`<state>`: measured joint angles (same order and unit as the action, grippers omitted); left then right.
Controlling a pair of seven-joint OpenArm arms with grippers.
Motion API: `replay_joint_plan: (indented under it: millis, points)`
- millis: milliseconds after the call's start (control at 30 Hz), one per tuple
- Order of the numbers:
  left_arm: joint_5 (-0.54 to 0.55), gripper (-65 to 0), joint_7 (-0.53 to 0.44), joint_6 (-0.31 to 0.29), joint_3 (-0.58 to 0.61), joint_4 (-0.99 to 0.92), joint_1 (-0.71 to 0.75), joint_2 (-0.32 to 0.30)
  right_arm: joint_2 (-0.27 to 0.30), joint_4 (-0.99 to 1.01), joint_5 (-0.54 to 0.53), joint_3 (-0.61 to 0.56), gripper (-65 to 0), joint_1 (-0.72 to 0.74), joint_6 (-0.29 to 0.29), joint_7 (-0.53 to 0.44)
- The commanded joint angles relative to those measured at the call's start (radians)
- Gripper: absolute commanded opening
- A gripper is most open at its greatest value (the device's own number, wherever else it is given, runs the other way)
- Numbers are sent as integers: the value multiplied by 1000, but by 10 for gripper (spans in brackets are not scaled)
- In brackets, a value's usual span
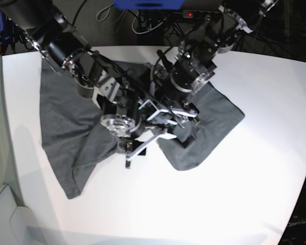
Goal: Layout the t-shirt on the table in an organized manner, then fold the t-shirt properly
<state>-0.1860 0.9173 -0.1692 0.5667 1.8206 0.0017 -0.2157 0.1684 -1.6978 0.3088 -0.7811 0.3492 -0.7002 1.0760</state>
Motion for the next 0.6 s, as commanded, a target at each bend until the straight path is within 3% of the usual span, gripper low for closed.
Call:
replay_joint_plan:
  millis: [0,133,367,567]
  points:
    - [-23,-132,0,-2,0,18,-7,5,-11,-21,-10,5,-344,38,2,-26]
    - [-85,-132,0,-11,2,40,-4,12,0,6,-10,5,-344,63,2,-27]
    - [-93,-132,-2,-11,2,64,10,6,1,35,-10,5,-344,93,2,-27]
    - [-94,-132,-82,-13,2,74,45,-11,3,34,-10,7,-344,130,2,-26]
